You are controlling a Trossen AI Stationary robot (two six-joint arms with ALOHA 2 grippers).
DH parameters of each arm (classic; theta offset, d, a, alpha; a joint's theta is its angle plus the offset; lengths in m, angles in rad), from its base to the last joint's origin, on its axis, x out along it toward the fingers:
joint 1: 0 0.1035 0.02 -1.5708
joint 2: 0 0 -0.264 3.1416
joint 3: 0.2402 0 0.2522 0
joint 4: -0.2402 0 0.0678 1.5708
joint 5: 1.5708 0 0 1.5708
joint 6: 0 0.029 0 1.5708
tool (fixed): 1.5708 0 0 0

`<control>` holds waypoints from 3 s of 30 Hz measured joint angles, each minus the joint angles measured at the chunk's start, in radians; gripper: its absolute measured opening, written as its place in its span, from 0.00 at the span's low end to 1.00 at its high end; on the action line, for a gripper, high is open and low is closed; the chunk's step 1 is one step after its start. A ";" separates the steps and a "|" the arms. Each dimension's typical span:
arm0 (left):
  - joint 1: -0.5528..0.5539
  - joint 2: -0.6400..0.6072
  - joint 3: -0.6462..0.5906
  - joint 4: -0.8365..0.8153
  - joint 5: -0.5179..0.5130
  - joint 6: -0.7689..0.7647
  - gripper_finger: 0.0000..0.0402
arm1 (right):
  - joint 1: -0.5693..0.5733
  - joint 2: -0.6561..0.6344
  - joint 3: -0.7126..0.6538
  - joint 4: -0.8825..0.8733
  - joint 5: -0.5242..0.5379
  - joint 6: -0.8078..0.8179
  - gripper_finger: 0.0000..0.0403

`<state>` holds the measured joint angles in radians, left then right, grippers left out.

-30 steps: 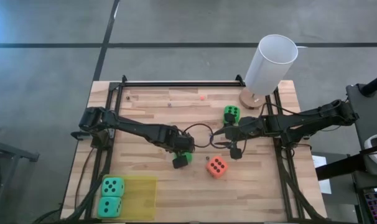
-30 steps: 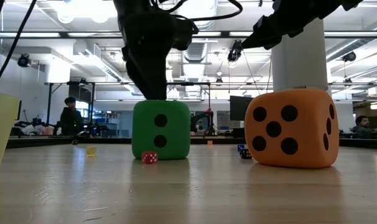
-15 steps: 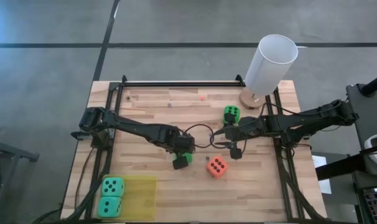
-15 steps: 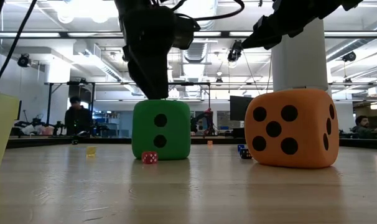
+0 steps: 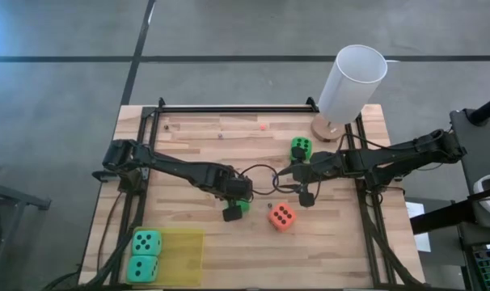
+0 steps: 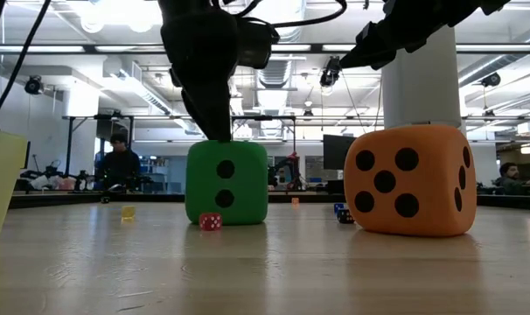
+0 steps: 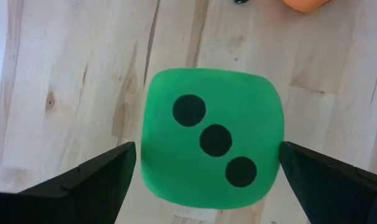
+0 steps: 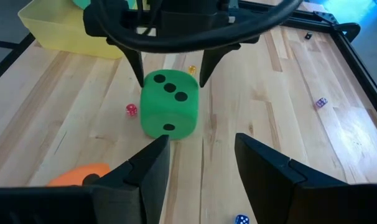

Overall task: Pick & Place Dice
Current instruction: Put the bottom large green dice into the yellow bin

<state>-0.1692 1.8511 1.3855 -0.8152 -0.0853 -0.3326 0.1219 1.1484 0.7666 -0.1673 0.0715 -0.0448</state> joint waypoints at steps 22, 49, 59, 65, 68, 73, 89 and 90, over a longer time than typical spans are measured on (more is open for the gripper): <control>0.000 0.000 -0.016 0.022 -0.017 0.022 1.00 | 0.000 0.000 0.000 0.000 0.000 0.000 0.45; 0.003 0.003 -0.067 0.072 -0.034 0.019 1.00 | 0.000 0.000 0.000 0.000 0.000 0.000 0.45; 0.008 0.003 -0.069 0.075 -0.034 0.022 1.00 | 0.000 0.000 0.000 0.000 0.000 0.000 0.45; 0.009 0.002 -0.068 0.080 -0.039 0.021 0.97 | 0.000 0.000 0.000 0.000 0.000 0.000 0.45; 0.009 0.002 -0.068 0.084 -0.047 0.018 0.95 | 0.000 0.000 0.000 0.000 0.000 0.000 0.45; 0.009 0.002 -0.068 0.086 -0.054 0.018 0.93 | 0.000 0.000 0.000 0.000 0.000 0.000 0.45; 0.001 -0.093 -0.067 0.032 -0.057 0.018 0.92 | 0.000 0.000 0.000 -0.001 0.000 0.000 0.45; -0.003 -0.106 -0.067 0.020 -0.057 0.018 0.92 | 0.000 0.000 0.000 0.000 0.000 0.000 0.45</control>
<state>-0.1718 1.7449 1.3182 -0.7955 -0.1423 -0.3145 0.1219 1.1481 0.7666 -0.1671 0.0719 -0.0448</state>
